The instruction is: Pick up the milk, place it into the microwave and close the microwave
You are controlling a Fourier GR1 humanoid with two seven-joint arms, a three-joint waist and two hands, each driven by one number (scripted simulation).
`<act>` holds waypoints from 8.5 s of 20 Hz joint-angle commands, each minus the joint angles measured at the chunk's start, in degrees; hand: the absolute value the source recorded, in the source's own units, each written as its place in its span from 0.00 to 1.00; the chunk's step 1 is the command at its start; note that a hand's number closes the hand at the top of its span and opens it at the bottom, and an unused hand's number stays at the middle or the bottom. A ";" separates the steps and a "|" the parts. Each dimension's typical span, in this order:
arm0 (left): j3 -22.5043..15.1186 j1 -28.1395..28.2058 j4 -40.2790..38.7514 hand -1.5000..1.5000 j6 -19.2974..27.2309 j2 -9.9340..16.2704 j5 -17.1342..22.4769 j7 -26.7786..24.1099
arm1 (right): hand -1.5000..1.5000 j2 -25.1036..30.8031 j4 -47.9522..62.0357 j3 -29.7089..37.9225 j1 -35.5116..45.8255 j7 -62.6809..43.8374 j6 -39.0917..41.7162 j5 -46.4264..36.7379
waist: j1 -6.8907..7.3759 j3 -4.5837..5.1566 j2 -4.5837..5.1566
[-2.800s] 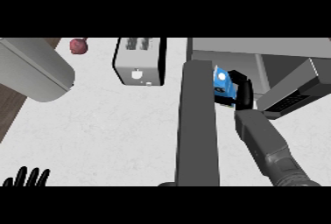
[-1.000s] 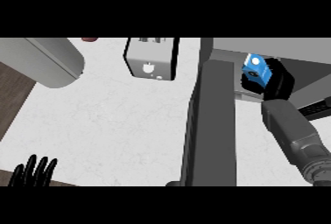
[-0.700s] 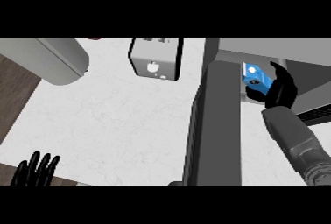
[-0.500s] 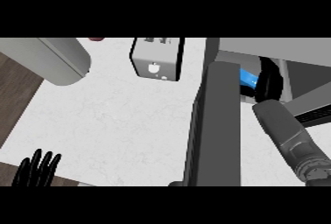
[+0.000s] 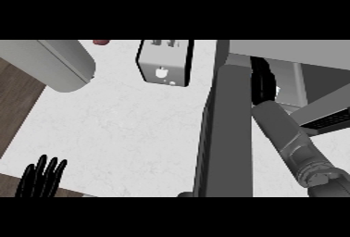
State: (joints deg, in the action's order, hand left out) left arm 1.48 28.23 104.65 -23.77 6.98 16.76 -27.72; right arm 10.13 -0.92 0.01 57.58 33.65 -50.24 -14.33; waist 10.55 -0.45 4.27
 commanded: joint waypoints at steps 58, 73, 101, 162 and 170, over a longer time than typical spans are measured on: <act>-13.79 -7.41 -6.69 1.00 -1.04 -1.66 -20.75 5.12 | 0.00 3.90 -38.64 11.61 -53.15 24.94 55.18 20.39 | -11.26 0.52 -4.45; -22.13 -28.59 -27.26 1.00 12.82 -6.95 -30.39 7.09 | 0.00 11.48 -41.83 16.06 -61.78 26.07 65.70 26.90 | -11.68 0.48 -4.25; -59.54 -54.23 -46.38 0.00 35.94 -6.89 -2.61 9.97 | 0.00 14.99 -54.12 9.93 -58.23 20.80 71.40 31.17 | -17.93 0.77 -3.30; -52.17 -94.42 -62.51 1.00 54.72 -6.88 22.69 10.98 | 1.00 27.70 -85.72 -8.90 -41.97 0.15 89.84 40.10 | -36.47 -0.16 1.25; -52.57 -94.50 -62.71 1.00 56.12 -6.83 23.60 10.03 | 1.00 28.17 -90.86 -11.14 -42.21 -2.19 89.24 41.06 | -37.69 -0.17 1.24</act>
State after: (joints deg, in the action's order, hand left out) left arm -51.76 -62.85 44.68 32.13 2.99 39.78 -17.97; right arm 38.30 -90.17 -10.02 15.33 28.93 35.20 26.37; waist -25.88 -0.45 4.97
